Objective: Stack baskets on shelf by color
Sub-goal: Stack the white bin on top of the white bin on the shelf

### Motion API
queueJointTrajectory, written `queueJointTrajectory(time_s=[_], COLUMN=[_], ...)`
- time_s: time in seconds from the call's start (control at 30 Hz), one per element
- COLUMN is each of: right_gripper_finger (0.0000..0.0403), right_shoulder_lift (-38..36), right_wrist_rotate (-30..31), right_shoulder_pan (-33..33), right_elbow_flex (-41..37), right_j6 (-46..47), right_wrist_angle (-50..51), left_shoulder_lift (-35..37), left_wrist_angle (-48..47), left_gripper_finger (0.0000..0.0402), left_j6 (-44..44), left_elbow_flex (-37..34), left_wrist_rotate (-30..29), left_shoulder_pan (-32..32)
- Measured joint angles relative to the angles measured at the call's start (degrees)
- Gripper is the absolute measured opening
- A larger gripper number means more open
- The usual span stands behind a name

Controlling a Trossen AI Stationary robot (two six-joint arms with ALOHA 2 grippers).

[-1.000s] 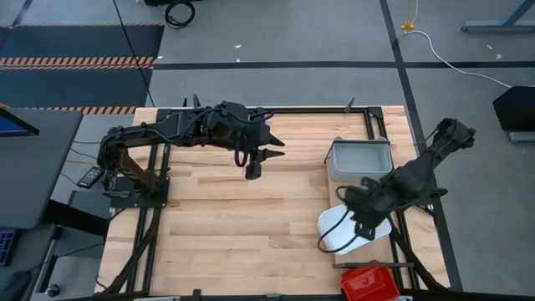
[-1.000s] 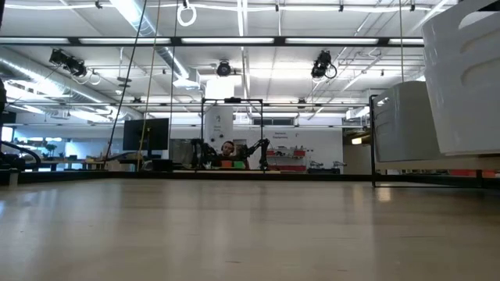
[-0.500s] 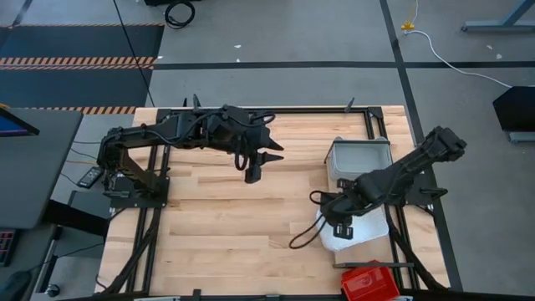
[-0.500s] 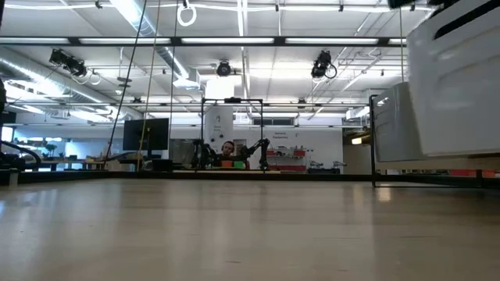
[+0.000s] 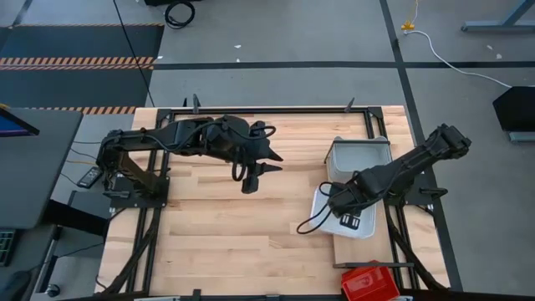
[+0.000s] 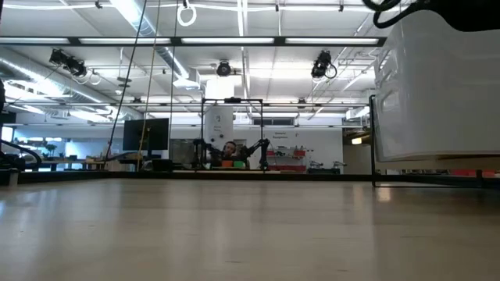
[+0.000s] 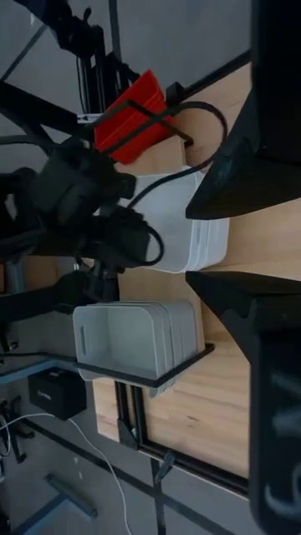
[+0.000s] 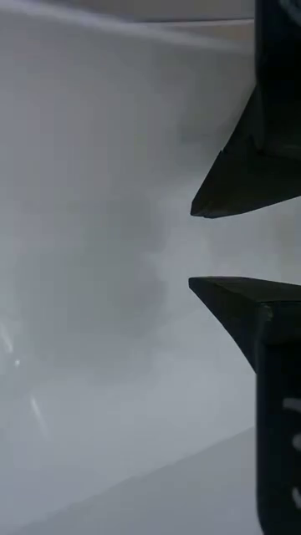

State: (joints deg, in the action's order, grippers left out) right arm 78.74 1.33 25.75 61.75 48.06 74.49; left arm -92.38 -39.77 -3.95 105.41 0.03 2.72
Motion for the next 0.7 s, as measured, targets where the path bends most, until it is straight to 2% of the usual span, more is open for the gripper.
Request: queueJointTrajectory(time_s=[0.23, 0.33, 0.5, 0.7], right_gripper_finger=[0.0130, 0.0130, 0.0130, 0.0130], right_shoulder_lift=[-6.24, -9.53, -11.03, -7.18], right_wrist_rotate=[-5.43, -5.24, 0.92, 9.78], right_shoulder_pan=[2.17, 2.71, 2.32, -0.97], right_elbow_flex=[0.64, 3.45, 10.93, 20.44], right_j6=[6.21, 11.41, 12.06, -0.15], right_wrist_angle=[6.55, 4.85, -0.02, -12.11], left_shoulder_lift=[0.00, 0.00, 0.02, 0.05], left_wrist_angle=[0.02, 0.06, 0.11, -1.92], left_gripper_finger=[0.0117, 0.0117, 0.0117, 0.0117], left_j6=[-1.94, -3.14, -3.19, -1.81], left_elbow_flex=[0.00, 0.00, 0.00, 0.00], left_wrist_rotate=[-0.04, -0.02, 0.04, 0.02], left_shoulder_pan=[-0.37, -0.42, -0.64, -2.18])
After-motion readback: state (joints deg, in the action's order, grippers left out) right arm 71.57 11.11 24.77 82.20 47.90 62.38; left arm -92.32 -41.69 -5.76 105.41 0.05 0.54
